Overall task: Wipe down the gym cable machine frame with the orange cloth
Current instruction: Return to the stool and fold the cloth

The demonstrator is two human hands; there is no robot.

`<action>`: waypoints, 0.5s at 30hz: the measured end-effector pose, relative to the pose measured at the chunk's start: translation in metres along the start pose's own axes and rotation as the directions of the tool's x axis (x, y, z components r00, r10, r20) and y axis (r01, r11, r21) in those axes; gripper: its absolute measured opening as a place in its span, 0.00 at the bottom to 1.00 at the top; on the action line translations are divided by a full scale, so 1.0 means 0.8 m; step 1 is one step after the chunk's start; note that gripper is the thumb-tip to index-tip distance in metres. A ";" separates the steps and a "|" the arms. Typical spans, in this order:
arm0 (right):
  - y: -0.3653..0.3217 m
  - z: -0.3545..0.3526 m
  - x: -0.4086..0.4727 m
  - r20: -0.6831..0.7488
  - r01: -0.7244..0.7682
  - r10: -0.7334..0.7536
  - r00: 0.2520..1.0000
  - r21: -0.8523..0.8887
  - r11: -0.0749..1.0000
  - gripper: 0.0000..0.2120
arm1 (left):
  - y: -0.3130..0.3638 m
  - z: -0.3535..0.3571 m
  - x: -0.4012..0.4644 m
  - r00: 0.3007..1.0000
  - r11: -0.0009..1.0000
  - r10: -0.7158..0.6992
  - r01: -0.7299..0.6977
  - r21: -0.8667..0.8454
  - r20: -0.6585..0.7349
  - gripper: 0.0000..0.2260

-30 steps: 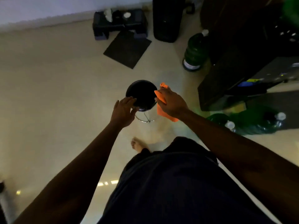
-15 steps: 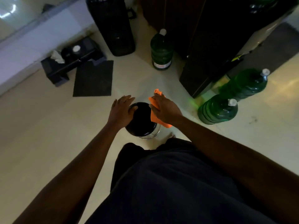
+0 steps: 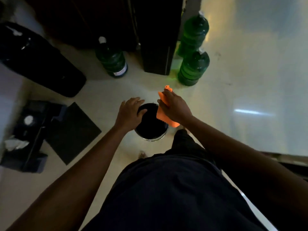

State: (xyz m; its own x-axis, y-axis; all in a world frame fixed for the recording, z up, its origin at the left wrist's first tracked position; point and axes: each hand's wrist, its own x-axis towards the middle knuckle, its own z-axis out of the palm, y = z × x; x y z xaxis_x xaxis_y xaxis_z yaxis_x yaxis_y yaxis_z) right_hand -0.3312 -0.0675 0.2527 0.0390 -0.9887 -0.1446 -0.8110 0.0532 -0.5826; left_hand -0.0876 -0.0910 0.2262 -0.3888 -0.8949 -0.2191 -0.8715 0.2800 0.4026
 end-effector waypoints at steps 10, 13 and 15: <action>-0.040 0.031 -0.141 -0.160 -0.227 0.261 0.952 0.204 0.952 0.24 | 0.042 0.022 -0.088 0.949 0.962 0.224 -0.180 -0.204 0.221 0.22; -0.039 0.029 -0.162 -0.161 -0.293 0.369 0.915 0.360 0.886 0.23 | 0.074 0.021 -0.110 0.939 0.920 0.237 -0.136 -0.367 0.248 0.15; -0.032 0.029 -0.172 -0.165 -0.293 0.412 0.896 0.479 0.828 0.18 | 0.087 0.024 -0.121 0.960 0.898 0.179 -0.071 -0.434 0.214 0.11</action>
State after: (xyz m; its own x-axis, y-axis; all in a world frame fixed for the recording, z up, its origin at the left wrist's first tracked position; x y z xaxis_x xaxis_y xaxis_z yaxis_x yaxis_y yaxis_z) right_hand -0.3019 0.0708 0.2689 -0.3958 -0.8871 -0.2376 -0.4033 0.4004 -0.8228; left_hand -0.1162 0.0217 0.2581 -0.5934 -0.7346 -0.3289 -0.6257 0.1640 0.7626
